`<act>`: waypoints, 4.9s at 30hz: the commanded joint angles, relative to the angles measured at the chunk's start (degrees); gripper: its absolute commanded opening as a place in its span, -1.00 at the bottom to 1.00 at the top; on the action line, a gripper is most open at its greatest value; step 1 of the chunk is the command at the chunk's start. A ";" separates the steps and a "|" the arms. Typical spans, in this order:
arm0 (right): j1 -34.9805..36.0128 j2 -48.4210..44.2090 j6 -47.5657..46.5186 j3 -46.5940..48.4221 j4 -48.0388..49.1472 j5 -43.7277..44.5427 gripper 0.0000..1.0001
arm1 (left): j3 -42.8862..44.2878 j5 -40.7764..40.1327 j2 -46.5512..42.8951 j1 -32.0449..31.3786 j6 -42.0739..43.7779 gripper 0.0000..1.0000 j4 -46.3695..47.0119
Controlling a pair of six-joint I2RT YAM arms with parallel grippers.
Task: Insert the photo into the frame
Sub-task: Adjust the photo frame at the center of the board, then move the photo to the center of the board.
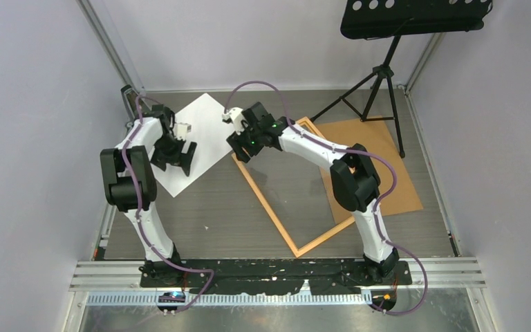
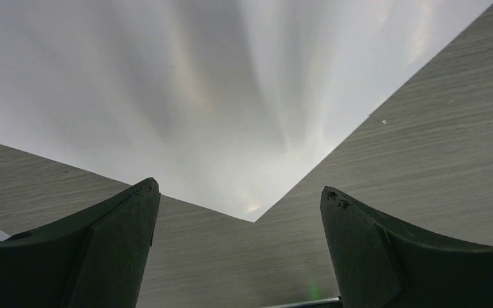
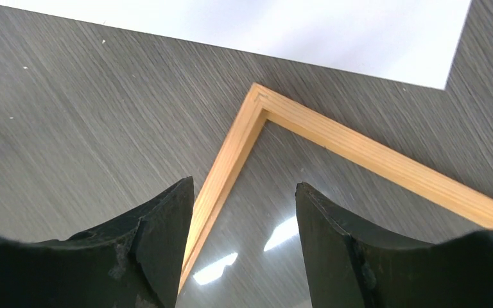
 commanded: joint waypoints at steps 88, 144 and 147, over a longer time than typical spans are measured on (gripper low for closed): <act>17.55 25.48 -0.23 33.89 -8.39 -0.38 0.29 | 8.10 5.79 -1.90 24.52 4.66 0.95 -5.16; 10.19 -5.93 6.91 -12.13 -3.26 -11.47 0.47 | -13.04 15.63 -5.35 22.30 3.08 0.91 -7.44; 10.18 -6.75 7.42 -12.14 -2.77 -11.14 0.49 | -13.36 15.98 -5.55 22.31 2.79 0.90 -7.51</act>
